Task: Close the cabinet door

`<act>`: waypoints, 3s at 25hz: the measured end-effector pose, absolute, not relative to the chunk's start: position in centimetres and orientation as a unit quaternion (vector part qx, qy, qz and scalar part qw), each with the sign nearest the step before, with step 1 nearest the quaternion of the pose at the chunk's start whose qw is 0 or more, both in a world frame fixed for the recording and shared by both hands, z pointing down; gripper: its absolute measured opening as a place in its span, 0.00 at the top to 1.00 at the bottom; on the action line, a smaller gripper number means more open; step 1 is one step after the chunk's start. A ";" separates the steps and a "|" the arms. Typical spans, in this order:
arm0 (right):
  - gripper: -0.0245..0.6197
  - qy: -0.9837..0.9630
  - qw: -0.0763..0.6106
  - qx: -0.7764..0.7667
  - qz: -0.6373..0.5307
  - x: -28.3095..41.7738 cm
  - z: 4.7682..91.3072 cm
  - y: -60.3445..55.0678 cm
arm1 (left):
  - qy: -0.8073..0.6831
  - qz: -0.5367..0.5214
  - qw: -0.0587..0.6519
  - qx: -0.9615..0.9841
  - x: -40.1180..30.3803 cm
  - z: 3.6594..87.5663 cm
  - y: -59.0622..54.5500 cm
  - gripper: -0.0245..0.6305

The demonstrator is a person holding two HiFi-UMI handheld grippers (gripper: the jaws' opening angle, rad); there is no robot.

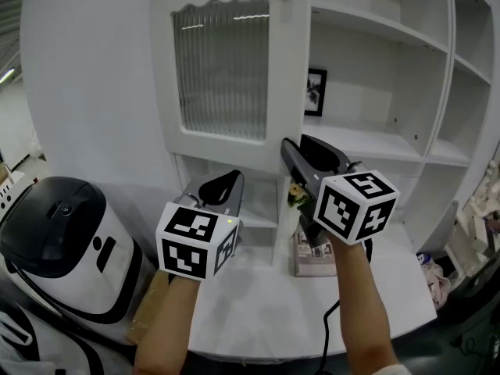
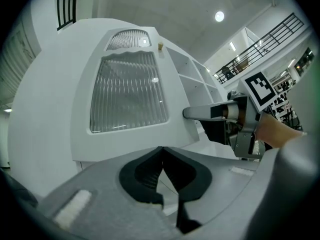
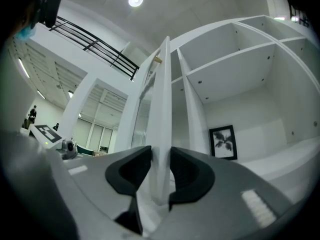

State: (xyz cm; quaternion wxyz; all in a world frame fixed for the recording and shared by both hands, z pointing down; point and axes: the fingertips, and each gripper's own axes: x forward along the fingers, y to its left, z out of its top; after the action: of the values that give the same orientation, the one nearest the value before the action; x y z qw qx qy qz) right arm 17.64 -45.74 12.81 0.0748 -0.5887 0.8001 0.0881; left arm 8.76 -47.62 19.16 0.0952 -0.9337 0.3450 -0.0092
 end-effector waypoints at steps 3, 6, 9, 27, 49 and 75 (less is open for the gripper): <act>0.76 0.793 0.071 -0.598 0.091 18.1 12.8 -46.5 | 0.344 -0.010 0.096 -0.934 9.1 19.1 -48.2 0.96; 0.73 0.784 0.067 -0.609 0.100 18.4 12.6 -46.9 | 0.348 -0.007 0.098 -0.932 8.9 18.9 -48.6 0.96; 0.70 0.779 0.063 -0.616 0.102 19.0 12.6 -47.5 | 0.350 -0.005 0.098 -0.932 9.0 18.8 -49.0 0.96; 0.71 0.779 0.073 -0.616 0.095 20.5 12.3 -50.8 | 0.366 -0.008 0.097 -0.926 9.1 18.7 -50.4 0.96; 0.76 0.761 0.065 -0.636 0.112 20.5 12.2 -51.1 | 0.372 -0.013 0.093 -0.923 7.7 18.9 -50.6 0.96; 0.90 0.751 0.044 -0.654 0.083 12.3 17.2 -42.2 | 0.364 -0.031 0.068 -0.929 -0.1 21.3 -45.4 0.96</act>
State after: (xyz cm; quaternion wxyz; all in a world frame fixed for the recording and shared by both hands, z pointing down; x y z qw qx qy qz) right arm 12.26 -42.18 17.16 0.0436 -0.6540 0.7506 0.0835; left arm -0.13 -45.40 21.28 0.0682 -0.9285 0.3637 -0.0306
